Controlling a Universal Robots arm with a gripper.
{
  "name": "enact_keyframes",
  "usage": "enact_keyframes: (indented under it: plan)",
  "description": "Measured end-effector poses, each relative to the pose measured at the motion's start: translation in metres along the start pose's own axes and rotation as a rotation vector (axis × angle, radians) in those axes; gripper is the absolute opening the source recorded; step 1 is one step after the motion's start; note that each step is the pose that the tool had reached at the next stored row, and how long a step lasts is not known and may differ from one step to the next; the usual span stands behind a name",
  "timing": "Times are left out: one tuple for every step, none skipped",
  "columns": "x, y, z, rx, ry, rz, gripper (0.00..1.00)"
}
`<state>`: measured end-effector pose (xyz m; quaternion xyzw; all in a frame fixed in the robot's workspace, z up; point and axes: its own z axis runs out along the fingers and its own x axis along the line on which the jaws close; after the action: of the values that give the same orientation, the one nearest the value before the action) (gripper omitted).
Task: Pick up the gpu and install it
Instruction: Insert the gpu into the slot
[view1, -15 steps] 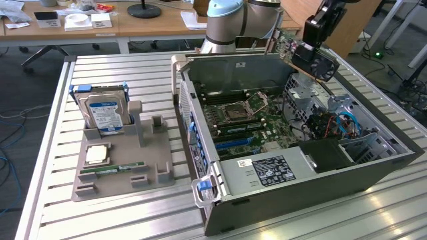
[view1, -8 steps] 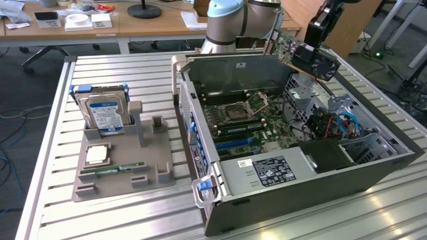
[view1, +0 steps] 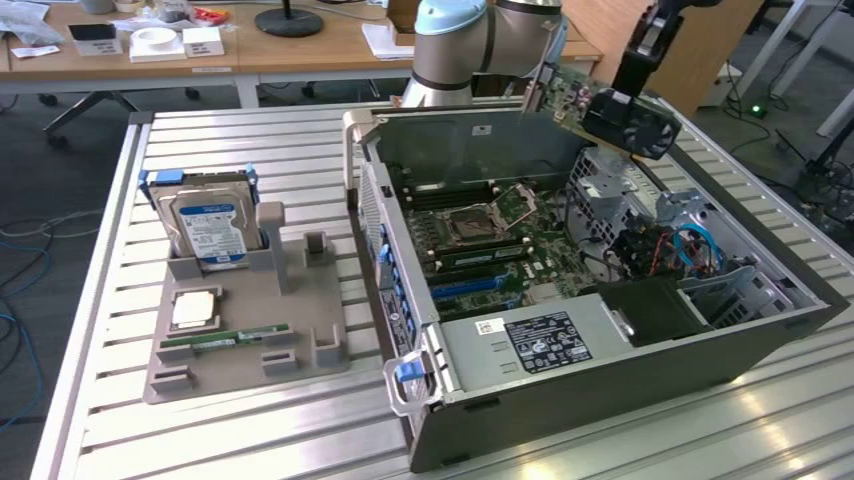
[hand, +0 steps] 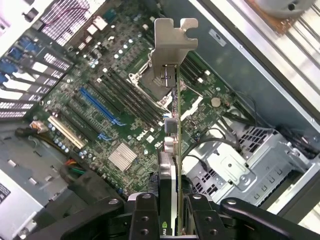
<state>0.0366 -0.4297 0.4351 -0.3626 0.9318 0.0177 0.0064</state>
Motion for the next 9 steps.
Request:
enact_keyframes:
  plan:
    - [0.0000,0.0000,0.0001,-0.0001,0.0005,-0.014,0.27]
    - [0.0000,0.0000,0.0001,-0.0003,0.0011,-0.027,0.27]
    - [0.0000,0.0000,0.0001,-0.0005,0.0016,-0.040,0.27]
    - [0.0000,0.0000,0.0001,-0.0007,0.0021,-0.052,0.27]
    - [0.0000,0.0000,0.0002,-0.0009,0.0025,-0.066,0.27]
    - [0.0000,0.0000,0.0003,-0.0011,0.0030,-0.078,0.27]
    - [0.0000,0.0000,0.0003,-0.0013,0.0035,-0.091,0.27]
    - [0.0000,0.0000,0.0004,-0.0015,0.0040,-0.104,0.27]
    - [0.0000,0.0000,0.0005,-0.0017,0.0045,-0.117,0.27]
